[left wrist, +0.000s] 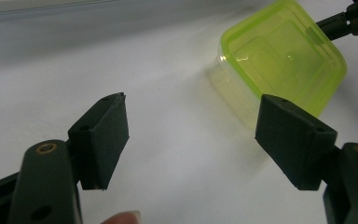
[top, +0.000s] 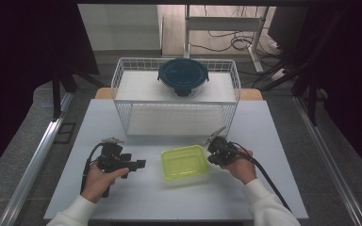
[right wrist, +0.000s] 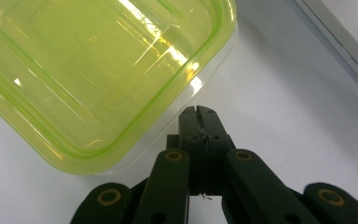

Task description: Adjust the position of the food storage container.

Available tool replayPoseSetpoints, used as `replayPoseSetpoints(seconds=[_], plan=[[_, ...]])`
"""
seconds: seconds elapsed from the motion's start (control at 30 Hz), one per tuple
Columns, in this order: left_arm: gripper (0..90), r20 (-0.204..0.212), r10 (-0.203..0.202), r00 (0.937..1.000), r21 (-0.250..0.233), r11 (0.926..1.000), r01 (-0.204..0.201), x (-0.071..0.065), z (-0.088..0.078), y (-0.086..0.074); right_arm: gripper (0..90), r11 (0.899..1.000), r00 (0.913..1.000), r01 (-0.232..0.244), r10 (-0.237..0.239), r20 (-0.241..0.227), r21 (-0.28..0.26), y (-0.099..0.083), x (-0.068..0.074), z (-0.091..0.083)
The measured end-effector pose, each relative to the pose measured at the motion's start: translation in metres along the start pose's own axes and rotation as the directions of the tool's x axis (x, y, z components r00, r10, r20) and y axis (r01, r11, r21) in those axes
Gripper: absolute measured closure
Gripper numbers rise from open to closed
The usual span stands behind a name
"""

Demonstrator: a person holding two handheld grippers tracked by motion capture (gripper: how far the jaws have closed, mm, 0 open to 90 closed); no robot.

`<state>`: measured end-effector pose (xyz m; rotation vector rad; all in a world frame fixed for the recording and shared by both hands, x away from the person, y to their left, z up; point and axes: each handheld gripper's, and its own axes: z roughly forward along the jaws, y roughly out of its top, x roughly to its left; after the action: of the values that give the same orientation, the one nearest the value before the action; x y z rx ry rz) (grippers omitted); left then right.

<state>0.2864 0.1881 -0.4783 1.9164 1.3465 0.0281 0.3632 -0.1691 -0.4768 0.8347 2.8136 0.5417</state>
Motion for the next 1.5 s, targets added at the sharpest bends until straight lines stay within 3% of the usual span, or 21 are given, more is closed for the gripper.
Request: replayPoseSetpoints(seconds=[0.73, 1.27, 1.33, 1.5], plan=[[25.4, 0.001, -0.011, 0.9999, -0.004, 0.9999, 0.011, 0.002, -0.001, 0.0, 88.5, 0.999, 0.9976, 0.033, -0.033, -0.061, -0.012, 0.012, 0.022, 0.01], [25.4, 0.001, -0.015, 0.9999, -0.005, 0.9999, 0.015, 0.003, -0.001, 0.0, 88.5, 0.999, 0.9973, 0.045, -0.046, -0.058, -0.012, 0.011, 0.026, 0.01], [25.4, 0.0, -0.018, 0.9998, -0.009, 0.9998, 0.018, 0.003, -0.001, 0.0, 88.5, 1.0, 0.998, 0.019, -0.02, -0.059, -0.02, 0.009, 0.024, 0.006], [25.5, -0.001, -0.021, 0.9998, -0.014, 0.9997, 0.021, 0.004, -0.002, 0.0, 88.5, 0.992, 0.9968, -0.061, 0.055, -0.059, -0.11, 0.0, 0.016, -0.012]])
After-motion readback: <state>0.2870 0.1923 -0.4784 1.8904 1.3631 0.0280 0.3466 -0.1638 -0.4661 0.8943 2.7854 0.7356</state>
